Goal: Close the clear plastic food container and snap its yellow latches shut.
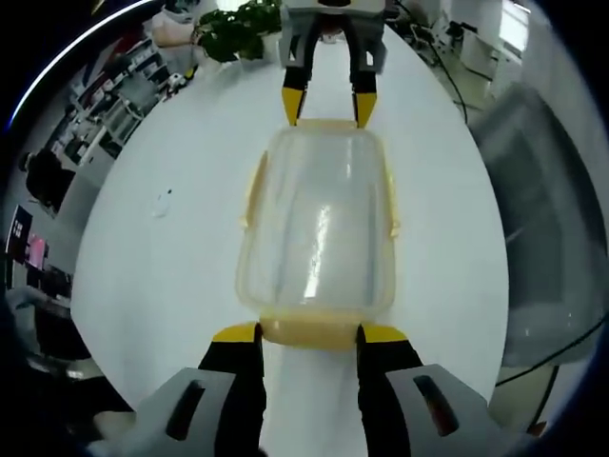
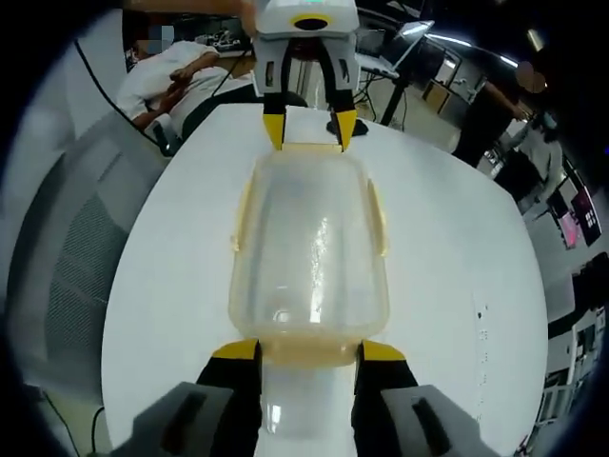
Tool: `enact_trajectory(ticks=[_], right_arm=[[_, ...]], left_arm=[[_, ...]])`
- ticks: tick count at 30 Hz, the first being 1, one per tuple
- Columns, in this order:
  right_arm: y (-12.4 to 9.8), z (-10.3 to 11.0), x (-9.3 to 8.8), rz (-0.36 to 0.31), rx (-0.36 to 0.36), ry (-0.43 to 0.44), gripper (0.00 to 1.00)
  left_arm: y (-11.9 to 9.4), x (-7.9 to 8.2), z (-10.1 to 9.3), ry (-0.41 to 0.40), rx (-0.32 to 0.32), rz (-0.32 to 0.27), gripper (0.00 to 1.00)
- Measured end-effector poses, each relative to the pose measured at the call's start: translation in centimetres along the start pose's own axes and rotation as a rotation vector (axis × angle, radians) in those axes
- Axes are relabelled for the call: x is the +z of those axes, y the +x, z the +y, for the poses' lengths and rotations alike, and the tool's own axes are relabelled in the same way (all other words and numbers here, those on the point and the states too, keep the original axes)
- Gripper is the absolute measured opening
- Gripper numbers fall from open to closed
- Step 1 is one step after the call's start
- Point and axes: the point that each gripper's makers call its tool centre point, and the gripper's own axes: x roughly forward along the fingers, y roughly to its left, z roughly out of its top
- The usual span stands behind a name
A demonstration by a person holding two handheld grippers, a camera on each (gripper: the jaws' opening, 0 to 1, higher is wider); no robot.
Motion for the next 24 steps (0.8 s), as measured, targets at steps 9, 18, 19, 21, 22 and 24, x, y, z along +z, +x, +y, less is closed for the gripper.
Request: enact_trajectory(ticks=[9,18,19,21,22,24], right_arm=[[-0.7,-0.3,-1.5,0.003,0.001,-0.003,0.34],[-1.6,-0.2,-3.7,0.013,0.005,-0.003,0.34],[-1.6,-0.2,-4.0,0.014,0.005,-0.001,0.34],[-1.8,-0.3,-4.4,0.017,0.006,0.001,0.34],[-1.8,-0.3,-4.5,0.018,0.006,0.001,0.34],[-2.0,-0.4,-4.9,0.02,0.004,-0.002,0.34]], left_arm=[[0.8,1.6,0.0,-0.004,-0.003,-0.002,0.35],[2.0,3.6,-0.2,-0.006,-0.008,-0.012,0.35],[2.1,3.8,-0.2,-0.005,-0.009,-0.012,0.35],[2.2,4.1,-0.1,-0.003,-0.008,-0.013,0.35],[2.3,4.4,-0.2,-0.002,-0.009,-0.012,0.35],[2.5,4.8,-0.2,-0.001,-0.008,-0.012,0.35]])
